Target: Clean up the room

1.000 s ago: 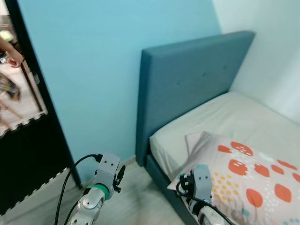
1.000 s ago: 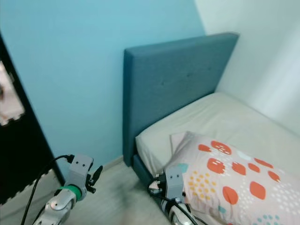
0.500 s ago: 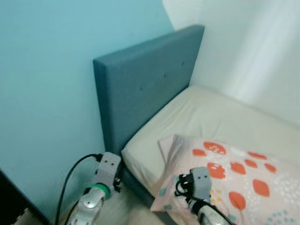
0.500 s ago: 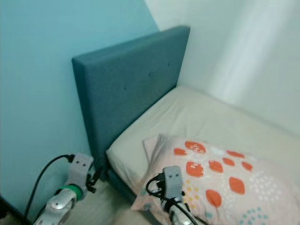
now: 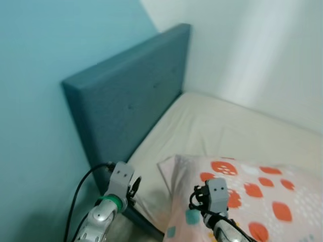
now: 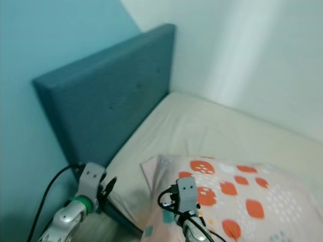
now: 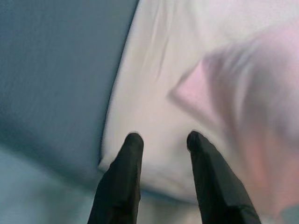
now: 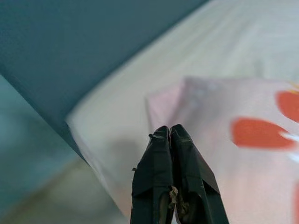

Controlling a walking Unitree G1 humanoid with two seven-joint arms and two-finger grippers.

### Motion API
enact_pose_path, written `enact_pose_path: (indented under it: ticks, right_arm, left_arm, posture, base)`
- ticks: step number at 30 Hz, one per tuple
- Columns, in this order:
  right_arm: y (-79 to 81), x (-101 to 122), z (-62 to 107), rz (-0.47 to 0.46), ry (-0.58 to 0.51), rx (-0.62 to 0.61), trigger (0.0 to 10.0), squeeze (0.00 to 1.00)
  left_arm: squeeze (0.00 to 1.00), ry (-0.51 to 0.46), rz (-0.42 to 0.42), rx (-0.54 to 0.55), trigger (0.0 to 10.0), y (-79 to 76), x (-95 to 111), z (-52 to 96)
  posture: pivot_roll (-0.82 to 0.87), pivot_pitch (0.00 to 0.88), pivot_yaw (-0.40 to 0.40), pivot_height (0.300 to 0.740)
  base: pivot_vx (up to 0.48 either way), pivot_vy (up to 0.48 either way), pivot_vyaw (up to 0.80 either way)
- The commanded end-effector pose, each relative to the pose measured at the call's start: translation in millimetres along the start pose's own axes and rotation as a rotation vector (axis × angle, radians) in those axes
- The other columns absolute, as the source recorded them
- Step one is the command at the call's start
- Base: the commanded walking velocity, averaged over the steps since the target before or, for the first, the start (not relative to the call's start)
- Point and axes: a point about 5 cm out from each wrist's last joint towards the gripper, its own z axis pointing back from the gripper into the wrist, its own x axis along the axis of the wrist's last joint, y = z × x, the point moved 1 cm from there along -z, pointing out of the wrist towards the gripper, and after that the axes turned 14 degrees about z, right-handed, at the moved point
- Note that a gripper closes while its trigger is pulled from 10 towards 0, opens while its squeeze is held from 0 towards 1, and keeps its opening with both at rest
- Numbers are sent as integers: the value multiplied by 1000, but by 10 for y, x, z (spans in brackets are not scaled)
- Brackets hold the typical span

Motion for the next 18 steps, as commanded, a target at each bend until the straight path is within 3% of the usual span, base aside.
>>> enact_pose_path:
  ticks: [1,18]
  right_arm:
    - [-15,-157,101,-3,59,-3,10000,0]
    - [-56,-149,89,-15,59,-22,10000,0]
  left_arm:
    - [0,8,28,-33,10000,-99,-14,-17]
    - [0,18,76,-40,10000,-145,54,-67]
  posture:
    - [-147,0,40,740]
    - [-148,0,42,740]
  base:
    - [0,0,-738]
    - [0,0,-741]
